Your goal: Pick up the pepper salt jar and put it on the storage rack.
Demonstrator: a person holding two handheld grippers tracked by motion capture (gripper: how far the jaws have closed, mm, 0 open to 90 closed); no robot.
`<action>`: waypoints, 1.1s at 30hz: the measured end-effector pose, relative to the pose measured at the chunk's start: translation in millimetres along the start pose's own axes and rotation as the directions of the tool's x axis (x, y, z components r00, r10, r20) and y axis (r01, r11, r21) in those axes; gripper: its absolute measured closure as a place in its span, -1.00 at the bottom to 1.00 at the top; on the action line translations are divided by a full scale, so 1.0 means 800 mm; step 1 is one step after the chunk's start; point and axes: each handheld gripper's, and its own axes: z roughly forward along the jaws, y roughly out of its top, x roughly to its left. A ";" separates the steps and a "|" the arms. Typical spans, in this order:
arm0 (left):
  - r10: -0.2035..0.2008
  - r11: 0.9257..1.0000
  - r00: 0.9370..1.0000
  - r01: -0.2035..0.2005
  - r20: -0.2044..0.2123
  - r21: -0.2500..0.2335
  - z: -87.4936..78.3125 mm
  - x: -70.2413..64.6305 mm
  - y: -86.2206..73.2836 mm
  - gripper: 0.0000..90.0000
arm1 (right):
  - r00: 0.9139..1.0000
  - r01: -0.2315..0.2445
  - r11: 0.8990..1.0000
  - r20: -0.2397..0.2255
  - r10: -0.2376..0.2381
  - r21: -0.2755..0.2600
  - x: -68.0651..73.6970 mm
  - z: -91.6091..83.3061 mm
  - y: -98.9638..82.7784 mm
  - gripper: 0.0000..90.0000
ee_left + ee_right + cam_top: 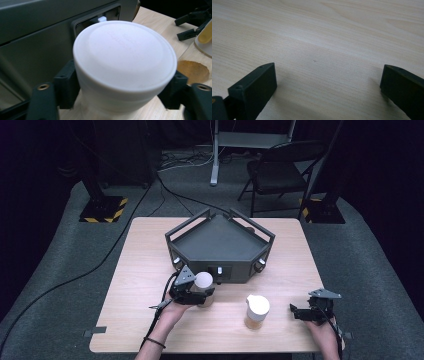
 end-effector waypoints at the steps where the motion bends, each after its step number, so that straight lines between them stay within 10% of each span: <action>1: 0.001 1.000 1.000 -0.001 0.000 -0.004 0.001 0.000 -0.001 -0.30 | 1.000 0.000 1.000 0.000 0.000 0.000 0.000 0.000 0.000 -1.00; 33: 0.016 0.999 1.000 -0.017 -0.019 -0.036 -0.022 -0.010 0.027 -0.26 | 1.000 0.001 1.000 -0.001 -0.001 0.000 0.000 0.000 0.000 -1.00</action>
